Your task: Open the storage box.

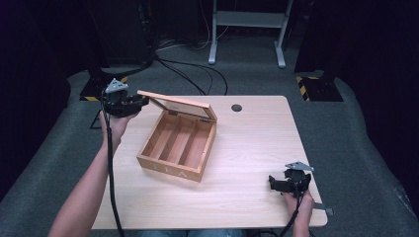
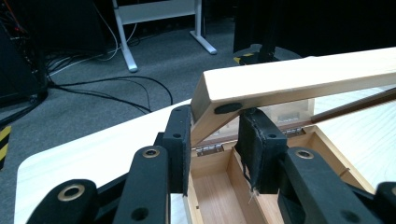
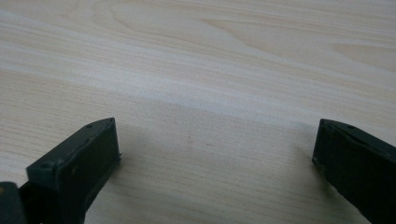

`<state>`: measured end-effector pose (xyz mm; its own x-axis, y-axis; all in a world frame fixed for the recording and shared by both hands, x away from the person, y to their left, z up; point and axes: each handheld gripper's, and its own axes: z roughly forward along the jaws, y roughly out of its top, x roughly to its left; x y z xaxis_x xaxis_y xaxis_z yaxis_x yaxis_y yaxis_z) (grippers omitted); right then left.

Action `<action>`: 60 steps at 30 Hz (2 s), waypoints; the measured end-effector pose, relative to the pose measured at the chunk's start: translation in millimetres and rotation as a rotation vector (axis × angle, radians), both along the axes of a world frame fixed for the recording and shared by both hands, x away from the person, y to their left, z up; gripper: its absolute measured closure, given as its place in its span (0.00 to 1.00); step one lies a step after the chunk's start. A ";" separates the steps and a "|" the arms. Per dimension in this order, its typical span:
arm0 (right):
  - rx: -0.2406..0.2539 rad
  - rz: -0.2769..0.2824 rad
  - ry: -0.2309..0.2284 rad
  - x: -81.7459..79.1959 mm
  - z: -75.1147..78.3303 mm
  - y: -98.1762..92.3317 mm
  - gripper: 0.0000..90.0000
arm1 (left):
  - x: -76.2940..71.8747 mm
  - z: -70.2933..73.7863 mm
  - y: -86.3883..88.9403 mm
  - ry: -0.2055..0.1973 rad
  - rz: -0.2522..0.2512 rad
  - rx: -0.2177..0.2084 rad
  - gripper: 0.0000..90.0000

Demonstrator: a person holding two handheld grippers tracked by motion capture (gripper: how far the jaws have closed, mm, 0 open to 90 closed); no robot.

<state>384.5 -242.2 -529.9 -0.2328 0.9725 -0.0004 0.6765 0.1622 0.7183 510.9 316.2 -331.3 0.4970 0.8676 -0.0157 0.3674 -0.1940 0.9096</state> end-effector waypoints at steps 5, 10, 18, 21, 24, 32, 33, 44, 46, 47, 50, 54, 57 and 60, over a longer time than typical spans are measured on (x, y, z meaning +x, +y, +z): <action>0.000 0.000 0.000 0.0 0.0 0.0 0.00 | -0.5 0.1 0.5 0.004 -0.004 0.004 0.72; 0.000 0.000 0.000 0.0 0.0 0.0 0.00 | -0.5 0.1 0.6 0.004 -0.004 0.005 0.72; 0.001 -0.003 0.002 -0.2 0.1 0.2 0.00 | -0.4 0.1 0.6 0.003 -0.004 0.004 0.72; 0.000 0.000 0.000 0.0 0.0 0.0 0.00 | -0.4 0.2 0.7 0.004 -0.004 0.005 0.72; 0.001 -0.004 0.003 -0.2 0.1 0.2 0.00 | -0.4 0.1 0.5 0.002 -0.003 0.004 0.72; 0.000 0.000 0.000 0.0 0.0 0.0 0.00 | 0.0 0.4 0.4 0.003 -0.004 0.003 0.72; 0.000 0.000 0.000 0.0 0.0 0.0 0.00 | 0.0 0.4 0.5 0.003 -0.005 0.004 0.72; 0.003 -0.006 0.005 -0.4 0.2 0.5 0.00 | -8.8 -5.8 3.5 -0.006 -0.013 0.009 0.72; 0.002 -0.005 0.004 -0.3 0.2 0.4 0.00 | -11.8 -8.1 4.3 -0.011 -0.016 0.013 0.72; 0.004 -0.007 0.005 -0.5 0.2 0.7 0.00 | -13.4 -9.3 4.7 -0.014 -0.016 0.013 0.72; 0.003 -0.006 0.004 -0.4 0.2 0.5 0.00 | -18.7 -13.5 6.3 -0.017 -0.019 0.017 0.72; 0.003 -0.007 0.005 -0.5 0.2 0.6 0.00 | -24.6 -19.1 7.8 -0.024 -0.020 0.011 0.72; 0.003 -0.007 0.006 -0.5 0.3 0.6 0.00 | -29.5 -24.3 9.3 -0.032 -0.021 0.009 0.72; 0.004 -0.007 0.005 -0.5 0.2 0.6 0.00 | -35.1 -30.9 12.0 -0.030 -0.025 -0.006 0.71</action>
<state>384.1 -241.6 -529.6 -0.2259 0.9741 0.0043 0.6813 0.1548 0.7155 475.8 328.2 -362.2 0.5188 0.8549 -0.0057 0.3353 -0.1974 0.9212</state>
